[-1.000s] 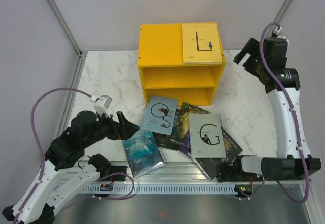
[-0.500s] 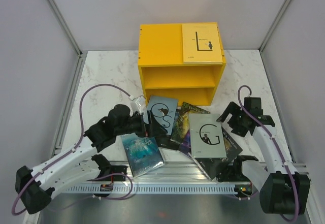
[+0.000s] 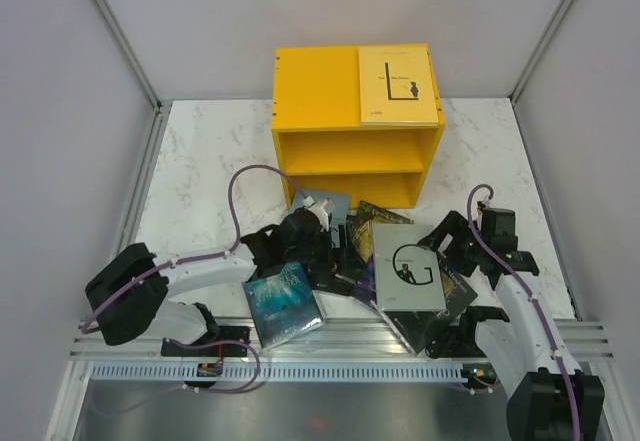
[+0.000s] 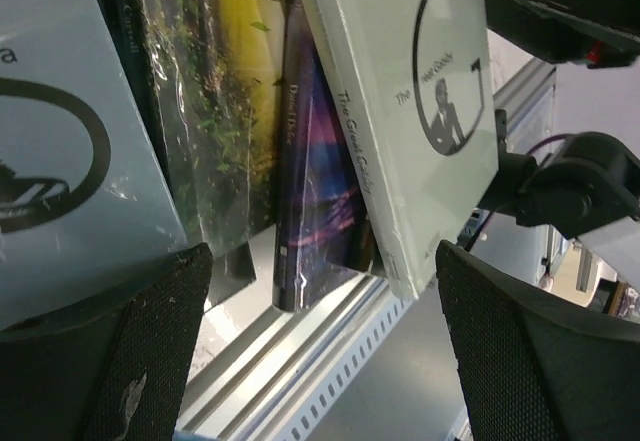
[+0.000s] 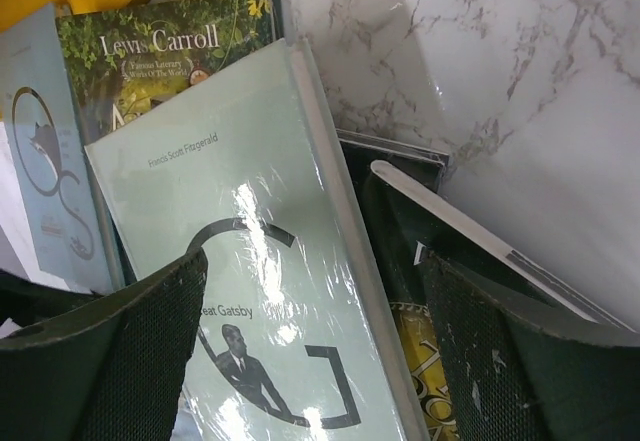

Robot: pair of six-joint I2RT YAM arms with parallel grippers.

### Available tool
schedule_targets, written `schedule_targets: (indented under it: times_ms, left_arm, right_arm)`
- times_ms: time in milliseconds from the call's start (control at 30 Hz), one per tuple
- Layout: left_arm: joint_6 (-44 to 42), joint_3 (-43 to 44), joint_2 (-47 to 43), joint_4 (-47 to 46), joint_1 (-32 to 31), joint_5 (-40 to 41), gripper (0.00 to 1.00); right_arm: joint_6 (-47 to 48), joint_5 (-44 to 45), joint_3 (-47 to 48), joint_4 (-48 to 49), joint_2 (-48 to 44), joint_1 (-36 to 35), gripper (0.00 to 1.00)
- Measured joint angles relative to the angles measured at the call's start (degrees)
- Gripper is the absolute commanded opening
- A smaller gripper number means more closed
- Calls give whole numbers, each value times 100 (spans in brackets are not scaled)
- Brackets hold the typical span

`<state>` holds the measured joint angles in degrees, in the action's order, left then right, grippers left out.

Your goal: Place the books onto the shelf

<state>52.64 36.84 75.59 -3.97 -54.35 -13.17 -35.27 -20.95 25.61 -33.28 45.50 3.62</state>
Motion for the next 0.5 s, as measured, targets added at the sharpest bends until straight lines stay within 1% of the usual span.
schedule_targets:
  times_ms: [67,100,167,200,367,400,467,500]
  left_arm:
    - [66,66,328,-153,-52,70,93]
    - [92,109,463,-236,-76,96,93]
    - [138,210,678,-374,-116,116,93]
    - [160,269,776,-437,-142,131,93]
    - [278,457,1123,-758,-243,256,92]
    - [308,487,1215,-831,-256,264,91]
    - [356,533,1388,-916,-282,278,91]
    - [396,555,1480,-984,-295,278,90]
  right_arm:
    - [2,-76,-90,76,-81,0,83]
    - [-7,-118,-127,118,-118,7,71]
    - [-17,-256,-238,181,-199,9,59]
    - [-39,-319,-317,227,-238,9,51]
    - [-170,-564,-584,339,-496,35,37]
    - [-203,-636,-638,374,-551,35,32]
    - [-275,-798,-728,446,-654,37,28]
    - [-297,-876,-767,494,-706,31,23]
